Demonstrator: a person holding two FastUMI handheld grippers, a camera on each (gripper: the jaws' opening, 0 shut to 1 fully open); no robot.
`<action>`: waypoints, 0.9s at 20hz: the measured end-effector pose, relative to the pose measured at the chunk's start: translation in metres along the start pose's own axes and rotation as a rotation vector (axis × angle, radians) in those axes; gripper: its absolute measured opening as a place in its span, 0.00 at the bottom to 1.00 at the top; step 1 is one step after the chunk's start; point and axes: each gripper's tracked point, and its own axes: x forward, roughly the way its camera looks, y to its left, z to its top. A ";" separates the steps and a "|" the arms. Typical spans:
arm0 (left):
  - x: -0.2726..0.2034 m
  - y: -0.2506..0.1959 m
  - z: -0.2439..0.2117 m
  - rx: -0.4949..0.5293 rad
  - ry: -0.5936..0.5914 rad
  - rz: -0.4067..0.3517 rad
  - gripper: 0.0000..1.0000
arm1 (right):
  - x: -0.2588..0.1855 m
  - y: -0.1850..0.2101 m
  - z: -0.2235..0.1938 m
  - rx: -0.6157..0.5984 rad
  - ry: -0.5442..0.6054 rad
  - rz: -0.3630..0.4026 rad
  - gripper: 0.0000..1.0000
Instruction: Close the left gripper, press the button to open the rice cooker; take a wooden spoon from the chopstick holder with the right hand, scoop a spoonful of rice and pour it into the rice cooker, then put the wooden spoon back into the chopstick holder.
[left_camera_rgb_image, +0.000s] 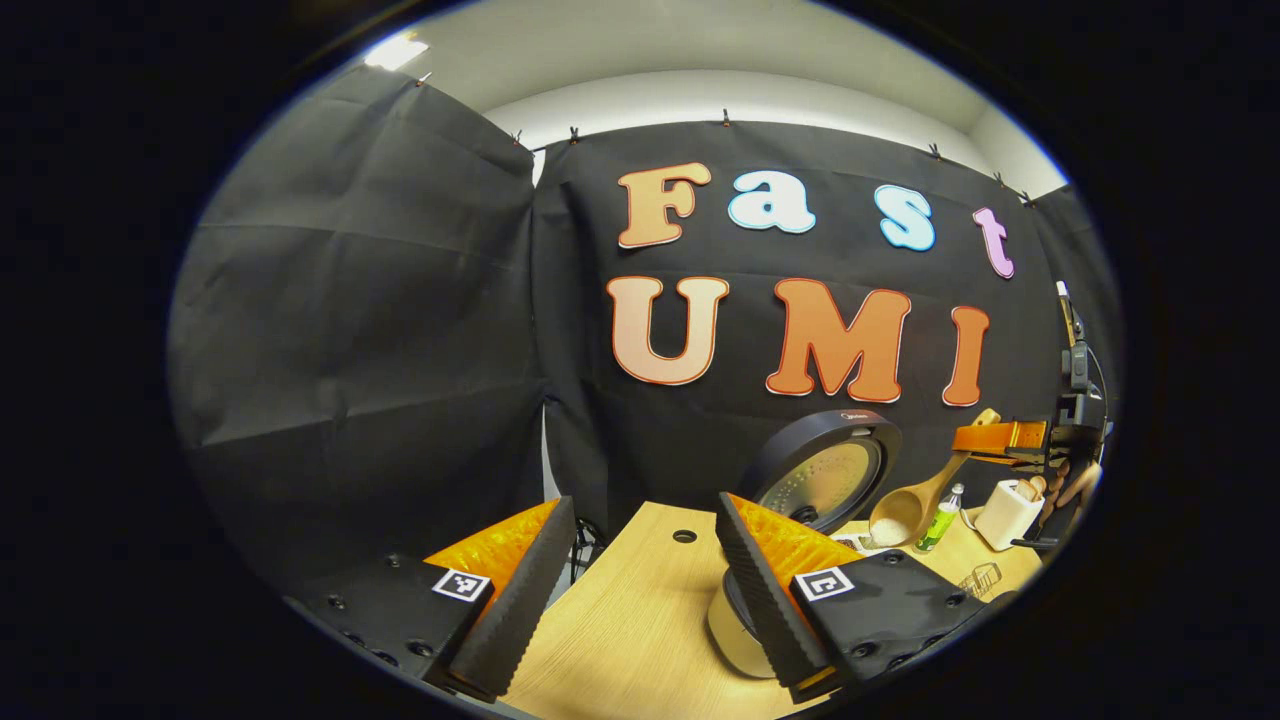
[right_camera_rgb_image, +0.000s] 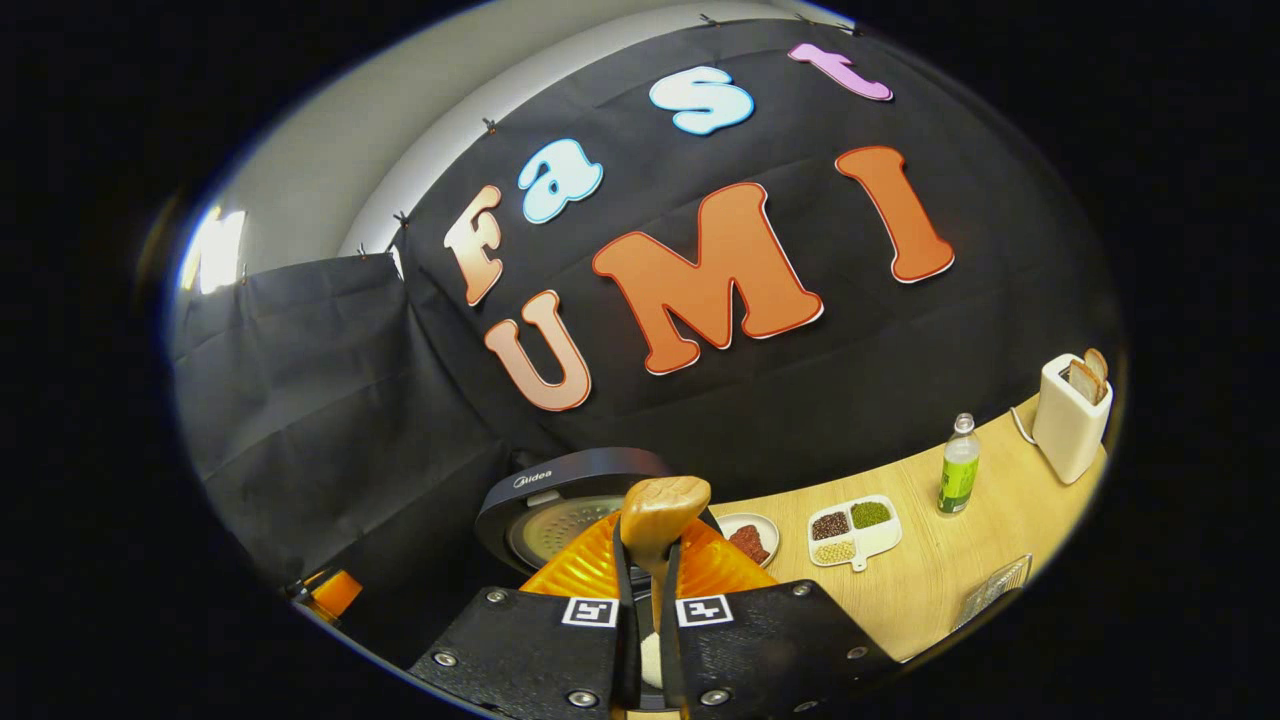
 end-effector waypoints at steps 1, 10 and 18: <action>0.000 0.001 -0.001 -0.001 0.002 0.002 0.94 | -0.002 0.001 -0.001 -0.017 0.000 -0.001 0.07; -0.004 0.010 -0.005 0.000 0.008 0.013 0.94 | -0.002 0.012 -0.012 -0.125 0.016 0.005 0.07; -0.008 0.023 -0.011 -0.004 0.017 0.036 0.94 | -0.002 0.016 -0.029 -0.229 0.056 -0.007 0.07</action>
